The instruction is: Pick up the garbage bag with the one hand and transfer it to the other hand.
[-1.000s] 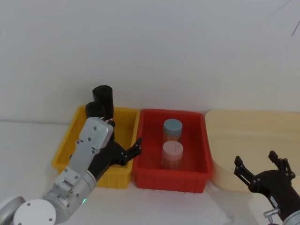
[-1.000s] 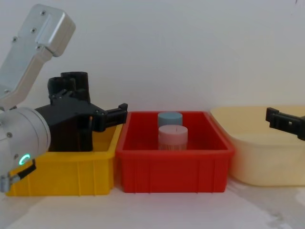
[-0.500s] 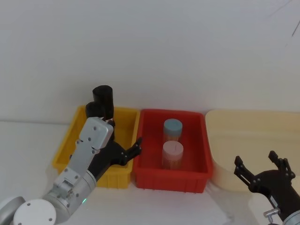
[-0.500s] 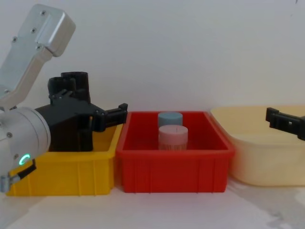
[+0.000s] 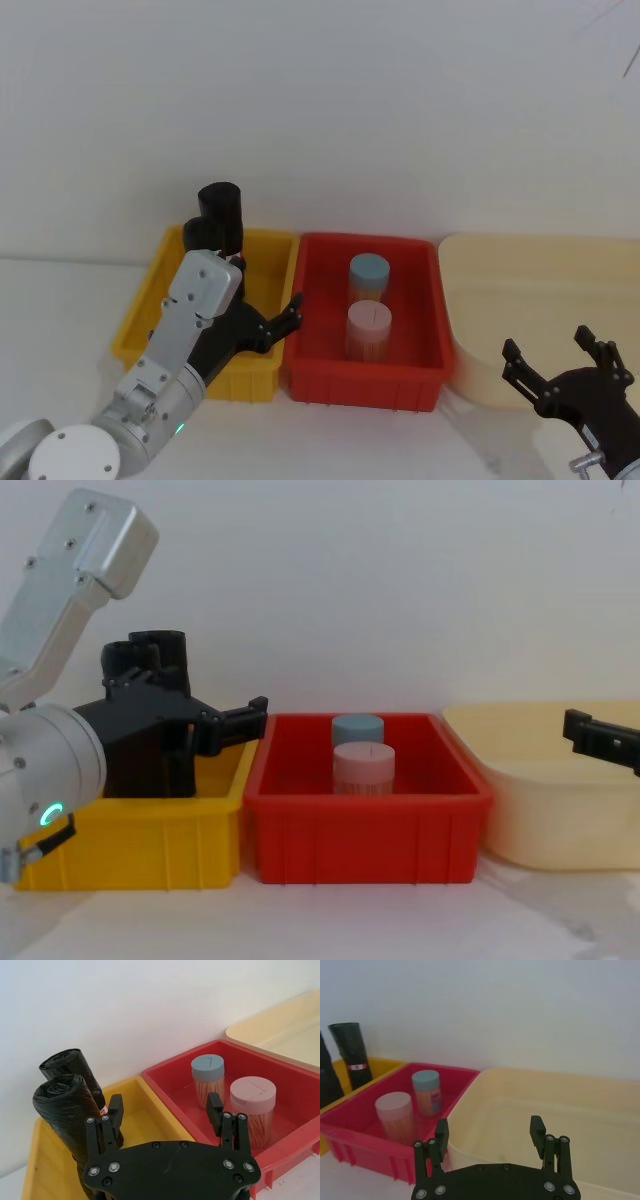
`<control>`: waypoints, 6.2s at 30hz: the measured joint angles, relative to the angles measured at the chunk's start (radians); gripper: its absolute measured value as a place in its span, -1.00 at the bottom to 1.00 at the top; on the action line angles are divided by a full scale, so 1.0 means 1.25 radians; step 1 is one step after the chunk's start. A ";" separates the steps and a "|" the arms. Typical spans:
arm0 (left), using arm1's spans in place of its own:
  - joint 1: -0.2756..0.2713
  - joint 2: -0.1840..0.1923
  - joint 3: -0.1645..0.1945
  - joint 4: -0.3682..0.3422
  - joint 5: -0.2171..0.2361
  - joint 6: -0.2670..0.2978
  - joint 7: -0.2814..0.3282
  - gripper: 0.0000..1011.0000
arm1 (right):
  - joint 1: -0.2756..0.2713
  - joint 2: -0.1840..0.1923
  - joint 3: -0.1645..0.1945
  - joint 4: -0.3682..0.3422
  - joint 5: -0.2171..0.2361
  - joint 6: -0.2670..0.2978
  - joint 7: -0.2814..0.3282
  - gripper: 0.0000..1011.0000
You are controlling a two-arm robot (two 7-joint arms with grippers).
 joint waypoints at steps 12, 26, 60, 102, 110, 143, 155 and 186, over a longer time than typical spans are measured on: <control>0.000 0.000 0.000 0.000 0.000 0.000 0.000 0.98 | -0.009 0.047 -0.001 -0.033 0.004 -0.017 0.079 0.98; 0.000 0.000 0.000 0.000 0.000 0.000 0.000 0.98 | 0.061 0.071 -0.055 -0.030 -0.008 0.003 0.182 0.98; 0.000 0.000 0.000 0.000 0.000 0.000 0.000 0.98 | 0.416 0.086 -0.227 0.118 -0.033 0.356 0.355 0.98; 0.000 0.000 0.000 0.000 0.000 0.000 0.000 0.98 | 0.583 0.001 -0.352 0.357 -0.089 0.362 0.399 0.98; 0.000 0.000 0.000 0.000 0.000 0.000 0.000 0.98 | 0.593 -0.016 -0.355 0.386 -0.092 0.353 0.399 0.98; 0.000 0.000 0.000 0.000 0.000 0.000 0.000 0.98 | 0.593 -0.019 -0.342 0.378 -0.092 0.345 0.389 0.36; 0.000 0.000 0.000 0.000 0.000 0.000 0.000 0.98 | 0.546 0.040 -0.257 0.237 -0.060 0.359 0.338 0.36; 0.000 0.000 0.000 0.000 0.000 0.000 0.000 0.98 | 0.478 0.127 -0.105 0.142 -0.058 0.438 0.213 0.36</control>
